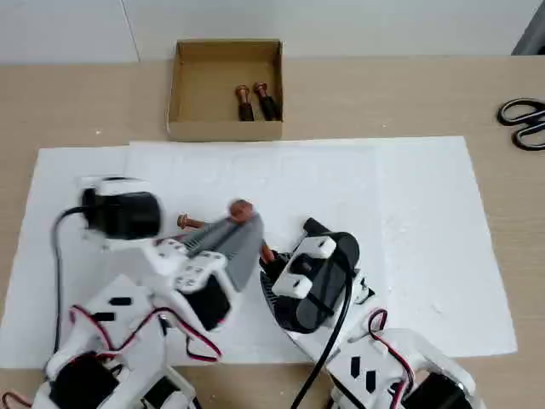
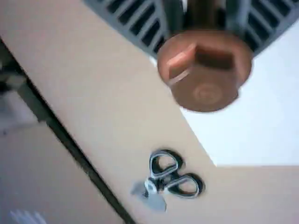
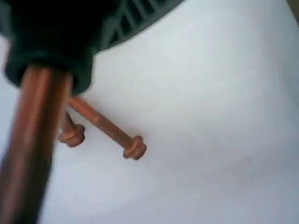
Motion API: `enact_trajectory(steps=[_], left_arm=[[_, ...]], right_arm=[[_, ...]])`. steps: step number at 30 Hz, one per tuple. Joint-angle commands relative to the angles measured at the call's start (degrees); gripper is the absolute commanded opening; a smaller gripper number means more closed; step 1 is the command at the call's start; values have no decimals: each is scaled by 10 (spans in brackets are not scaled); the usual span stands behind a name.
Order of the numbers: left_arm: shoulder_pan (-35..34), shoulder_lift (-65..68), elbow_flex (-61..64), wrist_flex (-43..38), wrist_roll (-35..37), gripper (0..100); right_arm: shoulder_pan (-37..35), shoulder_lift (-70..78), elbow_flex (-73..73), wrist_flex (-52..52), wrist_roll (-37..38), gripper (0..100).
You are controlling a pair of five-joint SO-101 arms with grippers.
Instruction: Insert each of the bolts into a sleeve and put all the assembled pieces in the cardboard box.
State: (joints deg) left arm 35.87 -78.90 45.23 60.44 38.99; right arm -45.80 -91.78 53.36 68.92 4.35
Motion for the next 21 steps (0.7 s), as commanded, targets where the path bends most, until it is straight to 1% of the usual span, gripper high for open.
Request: enact_trajectory(steps=[1,5,8,12,17,21], left_arm=[[38,-4,-1,25,-3,6],[56,-1,0,27,-3,6],[90,0,5,54,-6,6],[128,-4,46,84,-25,6],[131,-4,72,77,-58,6],[131,-3,72,55,-60,8]], right_arm=[[0,-4,-6,-14,6,4],[0,-4,-5,-14,6,4],[0,-6,-5,-14,6,4],[0,-6,-5,-14,6,4],[0,-6,-5,-14,6,4],[0,-5,-5,-14,6,4]])
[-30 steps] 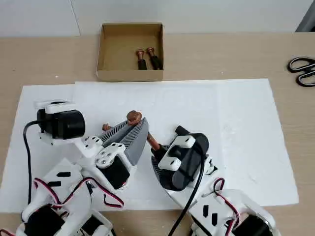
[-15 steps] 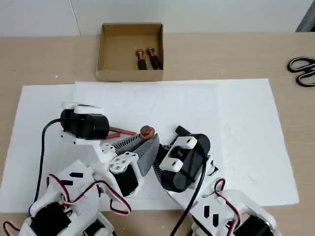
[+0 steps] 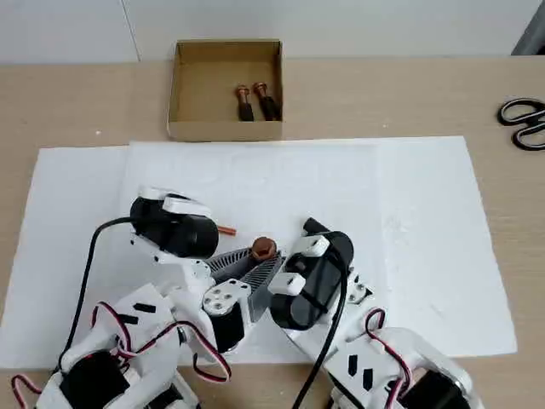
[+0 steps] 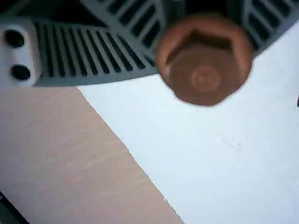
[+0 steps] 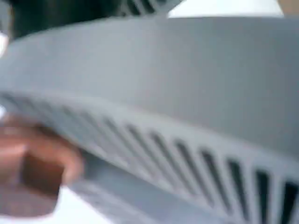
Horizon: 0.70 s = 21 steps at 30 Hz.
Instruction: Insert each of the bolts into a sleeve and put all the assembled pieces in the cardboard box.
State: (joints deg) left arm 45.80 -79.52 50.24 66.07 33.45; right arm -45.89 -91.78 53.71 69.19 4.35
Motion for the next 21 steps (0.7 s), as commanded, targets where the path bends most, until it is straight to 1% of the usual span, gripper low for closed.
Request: enact_trajectory(steps=[1,3,6,8,14,17,21], left_arm=[[30,4,22,-3,-4,8],[30,4,22,-3,-4,36],[29,5,22,3,-4,163],[29,6,22,3,-4,226],[27,6,36,3,-8,228],[-5,6,34,-8,-28,229],[-71,6,36,-18,-86,230]], right_arm=[[0,-5,-9,-16,6,4],[0,-5,-9,-16,7,4],[0,-5,-9,-16,7,4],[0,-5,-9,-16,7,4],[0,-5,-9,-16,7,4],[0,-5,-9,-16,7,4],[0,-5,-9,-16,7,4]])
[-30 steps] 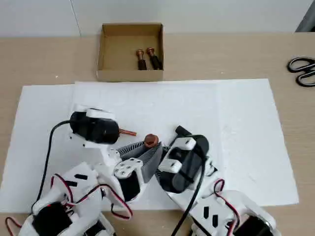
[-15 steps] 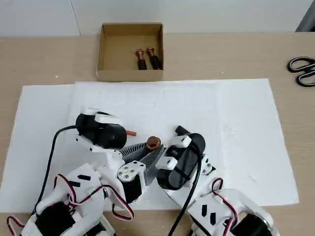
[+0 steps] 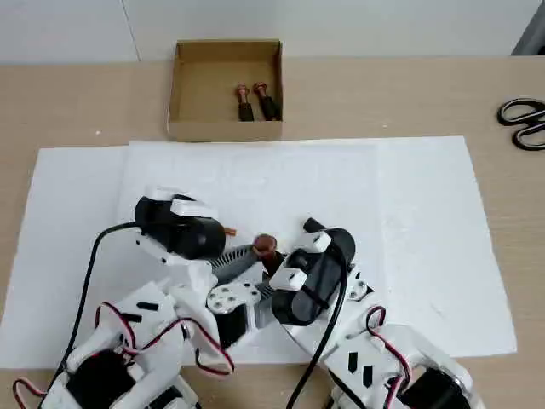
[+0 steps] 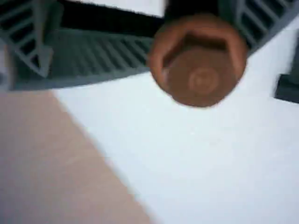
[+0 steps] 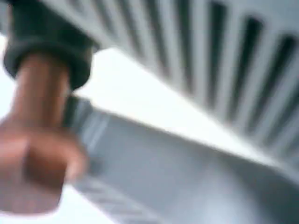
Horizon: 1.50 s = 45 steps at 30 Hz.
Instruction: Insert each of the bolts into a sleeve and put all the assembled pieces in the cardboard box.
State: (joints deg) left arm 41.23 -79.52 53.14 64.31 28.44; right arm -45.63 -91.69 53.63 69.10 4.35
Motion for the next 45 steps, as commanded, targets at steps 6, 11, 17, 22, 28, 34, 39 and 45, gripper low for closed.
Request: enact_trajectory(steps=[6,11,17,22,28,34,39,45], left_arm=[[-55,6,-12,-1,-59,231],[-52,7,-52,-1,-49,231],[-53,7,-105,0,-17,229],[-64,8,-124,0,5,227],[-170,62,-157,-45,15,73],[-230,153,-228,-77,16,6],[-300,208,-288,-78,13,6],[-362,275,-305,-63,12,6]], right_arm=[[-2,-6,-7,-15,7,4],[-2,-6,-7,-15,7,4],[6,-7,5,-15,7,4],[16,-9,14,-15,7,4],[16,-6,15,-11,5,4],[17,-5,24,-12,5,4],[89,-5,27,-15,3,4],[151,-4,51,-15,-21,4]])
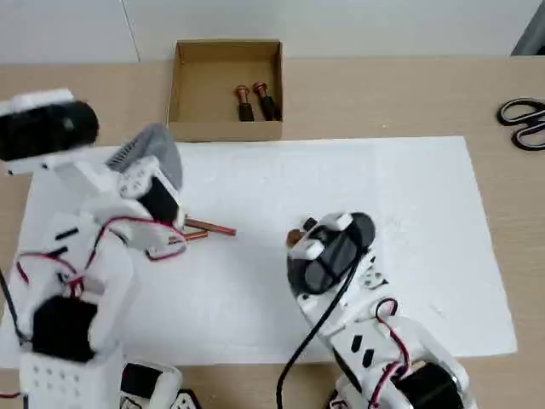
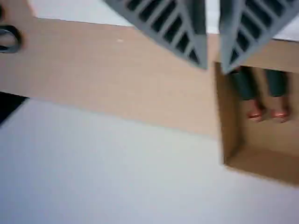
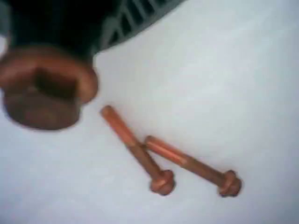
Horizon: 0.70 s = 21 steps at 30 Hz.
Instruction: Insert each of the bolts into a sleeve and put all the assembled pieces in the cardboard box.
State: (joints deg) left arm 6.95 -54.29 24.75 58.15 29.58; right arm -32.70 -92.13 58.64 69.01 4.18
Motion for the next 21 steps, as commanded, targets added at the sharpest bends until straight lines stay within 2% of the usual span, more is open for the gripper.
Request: enact_trajectory(steps=[1,6,9,16,21], left_arm=[[-23,31,-22,12,1,6],[-23,72,-24,109,2,6],[-24,84,-24,137,4,6],[-25,98,-16,149,23,6],[-80,164,-17,146,27,6]], right_arm=[[25,0,8,-14,-34,4],[28,0,41,-14,-101,4],[28,5,50,-12,-134,4],[58,124,22,-10,-160,4],[78,268,-69,-13,-160,4]])
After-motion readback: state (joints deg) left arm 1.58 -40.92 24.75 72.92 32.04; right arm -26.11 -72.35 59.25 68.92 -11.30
